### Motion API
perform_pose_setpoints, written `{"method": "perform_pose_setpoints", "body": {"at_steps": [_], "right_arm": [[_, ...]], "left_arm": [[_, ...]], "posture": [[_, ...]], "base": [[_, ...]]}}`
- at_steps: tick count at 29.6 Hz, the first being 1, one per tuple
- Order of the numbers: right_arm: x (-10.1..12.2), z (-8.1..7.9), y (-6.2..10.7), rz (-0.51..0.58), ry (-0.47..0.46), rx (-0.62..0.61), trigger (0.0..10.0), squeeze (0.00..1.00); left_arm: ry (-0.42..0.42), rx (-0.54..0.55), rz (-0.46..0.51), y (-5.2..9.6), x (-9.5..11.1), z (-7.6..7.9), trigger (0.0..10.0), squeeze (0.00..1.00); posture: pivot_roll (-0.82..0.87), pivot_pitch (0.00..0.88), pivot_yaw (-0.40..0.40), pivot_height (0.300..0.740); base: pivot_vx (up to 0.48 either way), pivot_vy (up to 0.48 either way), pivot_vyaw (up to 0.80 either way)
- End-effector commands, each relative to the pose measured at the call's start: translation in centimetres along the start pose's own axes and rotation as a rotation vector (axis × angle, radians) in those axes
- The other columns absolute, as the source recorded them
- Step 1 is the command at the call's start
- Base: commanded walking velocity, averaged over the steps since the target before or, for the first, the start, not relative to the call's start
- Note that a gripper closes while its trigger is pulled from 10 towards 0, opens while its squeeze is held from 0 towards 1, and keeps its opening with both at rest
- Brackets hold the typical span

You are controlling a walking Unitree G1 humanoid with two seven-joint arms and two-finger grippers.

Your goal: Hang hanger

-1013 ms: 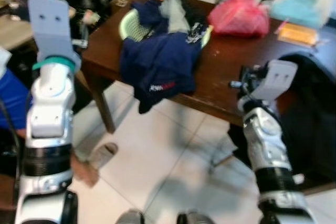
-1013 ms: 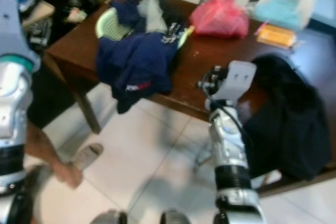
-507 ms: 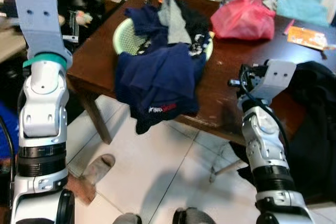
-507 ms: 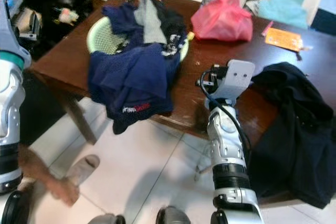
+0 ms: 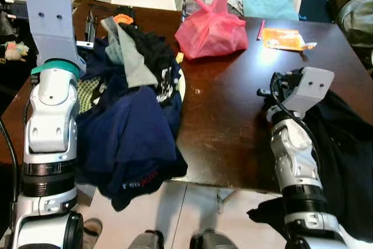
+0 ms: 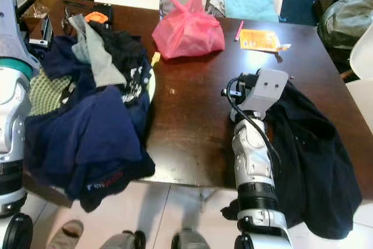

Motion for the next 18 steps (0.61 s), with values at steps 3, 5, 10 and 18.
{"method": "perform_pose_setpoints", "body": {"at_steps": [3, 5, 10, 18], "right_arm": [[-0.4, 0.0, 0.2, -0.01, 0.002, 0.004, 10.0, 0.0], [-0.4, 0.0, 0.2, -0.01, 0.002, 0.004, 10.0, 0.0], [-0.4, -0.2, 0.2, -0.012, 0.0, 0.012, 10.0, 0.0], [-0.4, -0.4, 0.2, -0.014, -0.001, 0.027, 10.0, 0.0]], "left_arm": [[-0.015, -0.02, 0.007, 0.4, 0.1, 0.4, 10.0, 0.0], [-0.015, -0.02, 0.007, 0.4, 0.1, 0.4, 10.0, 0.0], [0.004, -0.078, 0.011, 0.9, 0.1, 1.1, 10.0, 0.0], [0.148, -0.203, -0.151, 0.8, -2.3, 0.7, 10.0, 0.0]], "posture": [[0.03, 0.054, 0.024, 0.74], [0.03, 0.054, 0.024, 0.74], [0.03, 0.057, 0.02, 0.74], [0.04, 0.066, 0.013, 0.74]], "base": [[0.0, 0.0, 0.0], [0.0, 0.0, 0.0], [0.0, 0.0, 0.0], [0.0, 0.0, 0.0]]}}
Point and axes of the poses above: a point about 5 cm out from each wrist's last joint towards the gripper, its own y axis pointing back from the gripper into the wrist, its own x axis along the axis of the wrist's last joint, z = x × y, the point moved 2 cm from there along -y, pointing out of the wrist towards the gripper, and after that the axes turned 12 degrees about -y, right-handed, at the moved point
